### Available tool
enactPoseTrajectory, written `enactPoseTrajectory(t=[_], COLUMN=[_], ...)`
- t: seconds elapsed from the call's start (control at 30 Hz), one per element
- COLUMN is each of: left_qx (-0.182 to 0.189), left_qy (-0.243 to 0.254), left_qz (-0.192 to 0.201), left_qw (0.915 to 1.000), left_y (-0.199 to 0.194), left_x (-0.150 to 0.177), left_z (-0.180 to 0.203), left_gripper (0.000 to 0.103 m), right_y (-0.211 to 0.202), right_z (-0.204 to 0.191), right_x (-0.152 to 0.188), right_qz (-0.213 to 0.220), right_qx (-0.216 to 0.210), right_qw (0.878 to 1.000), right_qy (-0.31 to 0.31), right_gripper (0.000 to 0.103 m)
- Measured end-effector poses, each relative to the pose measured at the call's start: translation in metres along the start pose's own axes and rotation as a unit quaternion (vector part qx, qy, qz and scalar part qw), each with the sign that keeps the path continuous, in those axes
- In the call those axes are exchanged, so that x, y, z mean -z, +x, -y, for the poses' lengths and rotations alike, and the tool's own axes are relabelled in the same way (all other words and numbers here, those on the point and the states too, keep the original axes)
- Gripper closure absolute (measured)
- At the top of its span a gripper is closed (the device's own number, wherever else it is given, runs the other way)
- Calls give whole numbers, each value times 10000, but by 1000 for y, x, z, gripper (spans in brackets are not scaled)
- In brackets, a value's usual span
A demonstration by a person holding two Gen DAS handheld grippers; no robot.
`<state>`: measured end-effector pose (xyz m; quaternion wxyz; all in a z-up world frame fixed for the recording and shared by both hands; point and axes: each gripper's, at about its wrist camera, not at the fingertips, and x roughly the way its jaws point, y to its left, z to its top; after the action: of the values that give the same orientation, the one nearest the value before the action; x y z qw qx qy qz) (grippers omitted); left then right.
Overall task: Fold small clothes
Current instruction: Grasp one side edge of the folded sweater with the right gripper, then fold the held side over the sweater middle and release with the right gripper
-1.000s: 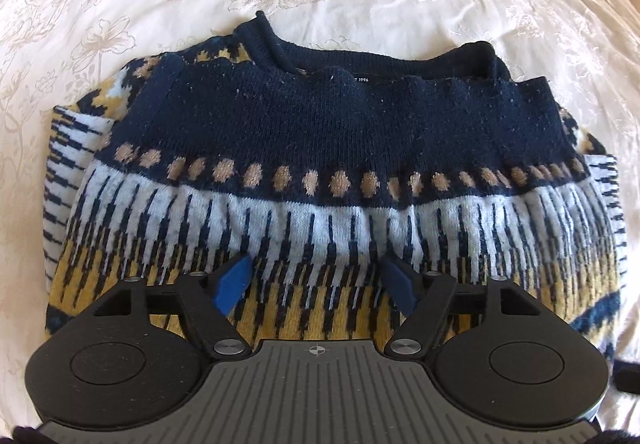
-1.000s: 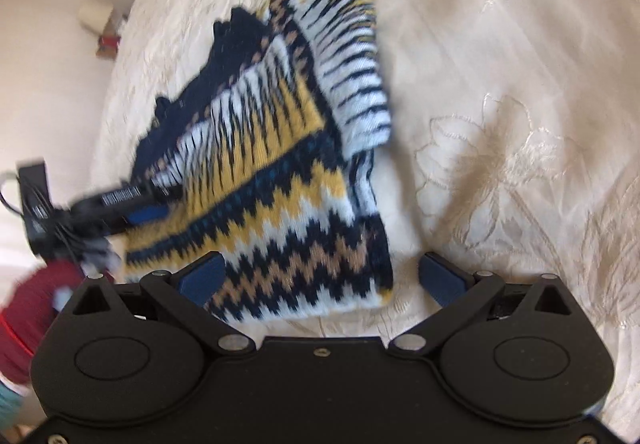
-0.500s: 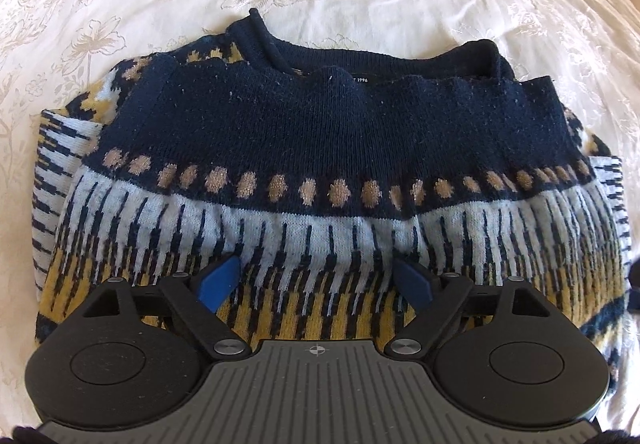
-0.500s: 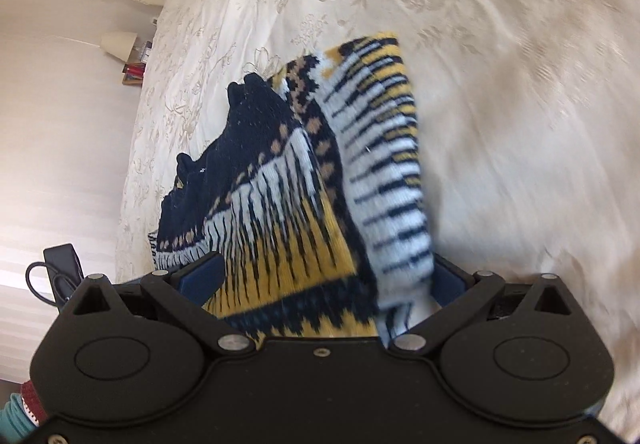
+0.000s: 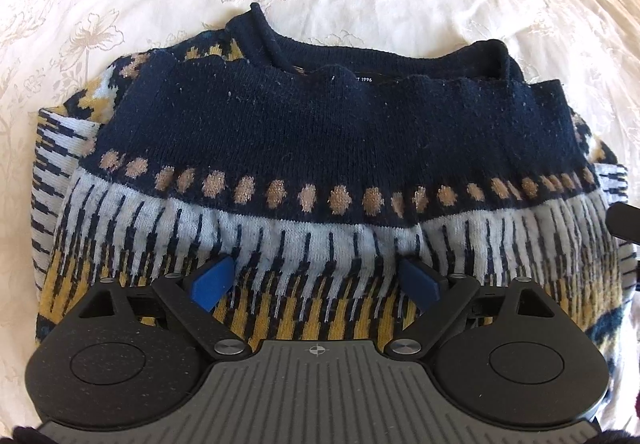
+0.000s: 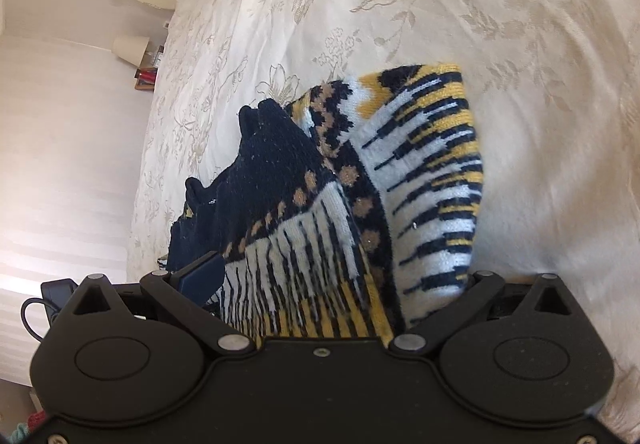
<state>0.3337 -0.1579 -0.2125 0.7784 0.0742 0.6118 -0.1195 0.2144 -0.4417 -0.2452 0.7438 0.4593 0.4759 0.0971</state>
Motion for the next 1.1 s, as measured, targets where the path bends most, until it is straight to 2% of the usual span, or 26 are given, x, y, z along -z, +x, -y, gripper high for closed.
enactPoseTrajectory(t=[0.23, 0.37, 0.43, 0.53, 0.67, 0.73, 0.77, 0.87, 0.93, 1.1], left_qx=[-29, -51, -89, -168, -295, -293, -266, -166, -171, -214], left_qy=[-48, -182, -205, -208, -71, -100, -170, -282, -248, -365], left_qz=[28, 284, 438, 261, 254, 232, 229, 367, 504, 696], left_qw=[10000, 9994, 9988, 9993, 9992, 9993, 9992, 9988, 9983, 9967], left_y=[-3, -19, -22, -8, 8, 9, 6, -13, -28, -71], left_x=[1, -3, -11, -26, -35, -38, -39, -37, -28, 10], left_z=[0, 0, -2, -1, 4, 6, 4, 1, -3, -20], left_gripper=[14, 25, 25, 24, 14, 13, 15, 29, 31, 31], right_y=[6, 5, 4, 3, 2, 1, 0, -4, -9, -23], right_z=[1, 5, 6, 5, 2, 0, -1, -4, -5, -4], right_x=[-10, -11, -11, -10, -9, -6, -5, 0, 4, 14], right_qz=[-205, -275, -302, -343, -418, -456, -490, -541, -539, -360], right_qx=[-179, -348, -388, -387, -357, -336, -331, -318, -305, -173], right_qw=[9996, 9990, 9988, 9986, 9984, 9982, 9980, 9975, 9973, 9984], right_qy=[14, -26, -80, -122, -163, -201, -227, -332, -385, -388], right_gripper=[0, 0, 0, 0, 0, 0, 0, 0, 5, 37])
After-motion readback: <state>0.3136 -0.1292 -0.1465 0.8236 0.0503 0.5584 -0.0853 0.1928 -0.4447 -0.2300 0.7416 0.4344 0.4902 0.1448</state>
